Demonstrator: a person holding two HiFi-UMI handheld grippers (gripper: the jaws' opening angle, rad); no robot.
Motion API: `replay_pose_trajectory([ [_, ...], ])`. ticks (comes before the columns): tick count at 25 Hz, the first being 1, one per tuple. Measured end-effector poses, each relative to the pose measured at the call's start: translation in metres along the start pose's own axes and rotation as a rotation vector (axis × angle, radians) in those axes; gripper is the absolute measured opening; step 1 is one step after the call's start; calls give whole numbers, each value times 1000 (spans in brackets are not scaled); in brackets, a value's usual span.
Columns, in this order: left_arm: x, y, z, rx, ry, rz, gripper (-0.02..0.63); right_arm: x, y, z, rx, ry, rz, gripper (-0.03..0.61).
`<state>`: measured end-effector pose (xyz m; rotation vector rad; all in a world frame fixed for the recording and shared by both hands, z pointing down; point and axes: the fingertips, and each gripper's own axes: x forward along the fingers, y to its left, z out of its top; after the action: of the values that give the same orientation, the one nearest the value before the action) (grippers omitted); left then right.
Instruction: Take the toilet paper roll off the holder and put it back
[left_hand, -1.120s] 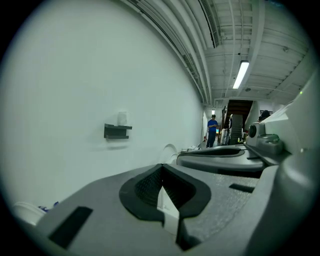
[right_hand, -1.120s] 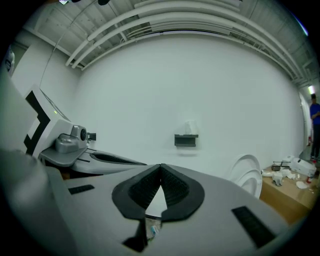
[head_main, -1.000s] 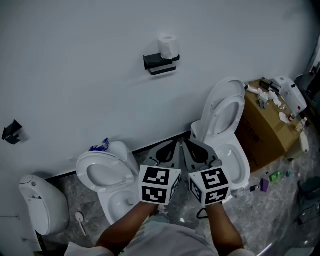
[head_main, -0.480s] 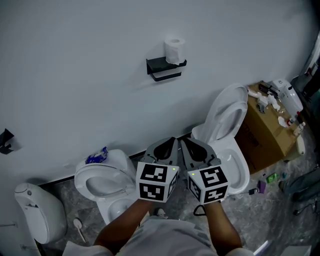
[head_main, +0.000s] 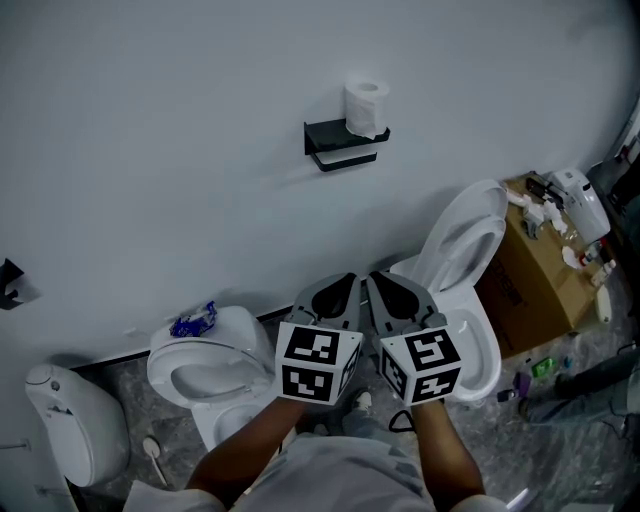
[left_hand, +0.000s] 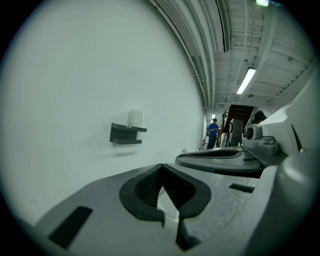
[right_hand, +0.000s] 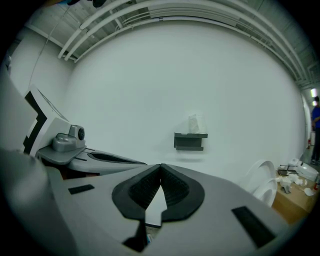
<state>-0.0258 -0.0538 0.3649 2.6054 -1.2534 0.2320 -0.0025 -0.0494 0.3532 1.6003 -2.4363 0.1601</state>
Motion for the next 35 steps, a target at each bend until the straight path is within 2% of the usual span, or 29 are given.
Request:
replay_pose_trajectory([
  [8,37,20,9,10,2,48,5,34,-26,6,-6,-16,39,2],
  [24,145,38,49,-1,-2,132,5,101,-116,36,-22,-46,138,2],
  [35,183,60,76,-5,-34,219,3,140,-150,67,-32,-98,214,3],
])
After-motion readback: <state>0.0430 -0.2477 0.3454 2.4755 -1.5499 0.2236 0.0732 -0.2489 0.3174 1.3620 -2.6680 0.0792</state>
